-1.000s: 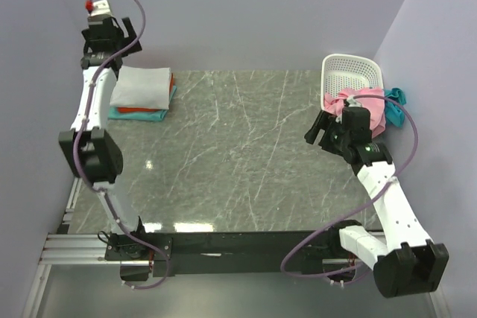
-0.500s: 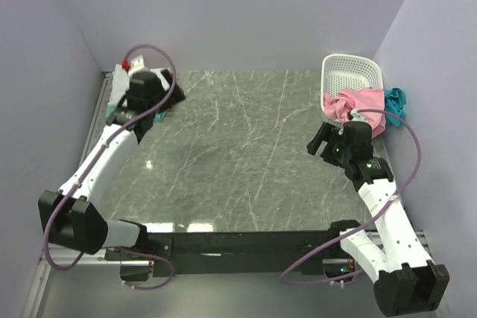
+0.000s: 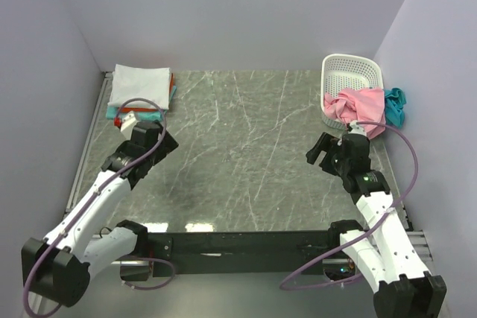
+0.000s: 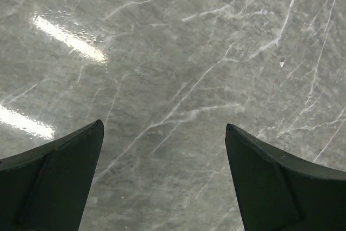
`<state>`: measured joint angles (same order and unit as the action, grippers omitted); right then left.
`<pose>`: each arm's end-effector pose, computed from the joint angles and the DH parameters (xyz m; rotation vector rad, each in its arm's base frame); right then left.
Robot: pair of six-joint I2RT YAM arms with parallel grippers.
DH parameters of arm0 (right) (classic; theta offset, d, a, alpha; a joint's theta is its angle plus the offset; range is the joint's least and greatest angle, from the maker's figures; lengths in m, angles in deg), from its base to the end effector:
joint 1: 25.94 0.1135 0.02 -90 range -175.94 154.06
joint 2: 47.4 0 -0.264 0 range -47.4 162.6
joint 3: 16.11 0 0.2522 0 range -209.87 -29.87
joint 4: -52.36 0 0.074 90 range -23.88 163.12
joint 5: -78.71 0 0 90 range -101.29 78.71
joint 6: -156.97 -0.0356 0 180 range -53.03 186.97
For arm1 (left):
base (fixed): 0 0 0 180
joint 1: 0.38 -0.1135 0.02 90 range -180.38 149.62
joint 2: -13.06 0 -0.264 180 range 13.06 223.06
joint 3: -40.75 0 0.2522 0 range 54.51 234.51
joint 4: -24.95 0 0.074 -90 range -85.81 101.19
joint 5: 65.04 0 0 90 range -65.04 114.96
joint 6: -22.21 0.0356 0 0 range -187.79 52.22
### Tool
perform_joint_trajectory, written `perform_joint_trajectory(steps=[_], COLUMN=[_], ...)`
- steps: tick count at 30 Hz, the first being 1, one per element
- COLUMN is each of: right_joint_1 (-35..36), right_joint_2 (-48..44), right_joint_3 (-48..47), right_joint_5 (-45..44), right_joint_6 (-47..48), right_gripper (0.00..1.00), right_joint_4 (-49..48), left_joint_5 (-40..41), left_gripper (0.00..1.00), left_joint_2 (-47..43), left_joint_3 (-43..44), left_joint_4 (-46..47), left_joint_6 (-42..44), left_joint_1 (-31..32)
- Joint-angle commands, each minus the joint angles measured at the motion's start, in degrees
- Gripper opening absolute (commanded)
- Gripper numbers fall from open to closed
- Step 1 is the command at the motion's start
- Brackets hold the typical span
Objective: Fold and stack the t-shirts
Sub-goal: Reset both grippers
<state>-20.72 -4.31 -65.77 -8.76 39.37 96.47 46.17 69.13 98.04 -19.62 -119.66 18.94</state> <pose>0.1638 0.0165 0.2559 0.4126 2.2116 0.3608 0.1956 -0.0549 0.2643 -0.8113 2.1255 -0.2239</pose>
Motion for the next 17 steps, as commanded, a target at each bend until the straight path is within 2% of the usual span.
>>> perform_joint_trajectory(steps=[1,8,12,17], right_joint_1=[-0.38,-0.29,-0.29,-0.29], right_joint_2=[-0.73,-0.46,-2.22,-4.41], right_joint_3=[1.79,3.47,5.05,5.66], right_joint_5=[-1.12,-2.44,-2.44,-2.44], right_joint_6=[-0.97,-0.71,-0.44,-0.09], right_gripper=[0.93,0.93,0.93,0.95], right_joint_4=[-3.71,-4.51,-6.00,-6.88], left_joint_5=[2.87,3.84,1.82,3.05], left_gripper=[0.99,0.99,0.99,0.99], left_joint_2=[-3.42,-4.57,-5.09,-6.32], left_joint_3=[-1.77,-2.31,-3.01,-2.57], left_joint_4=[-1.45,-2.24,-0.13,-0.92], left_joint_6=[-2.70,-3.40,-1.92,-2.26], left_joint_1=[0.11,0.03,0.03,0.11])
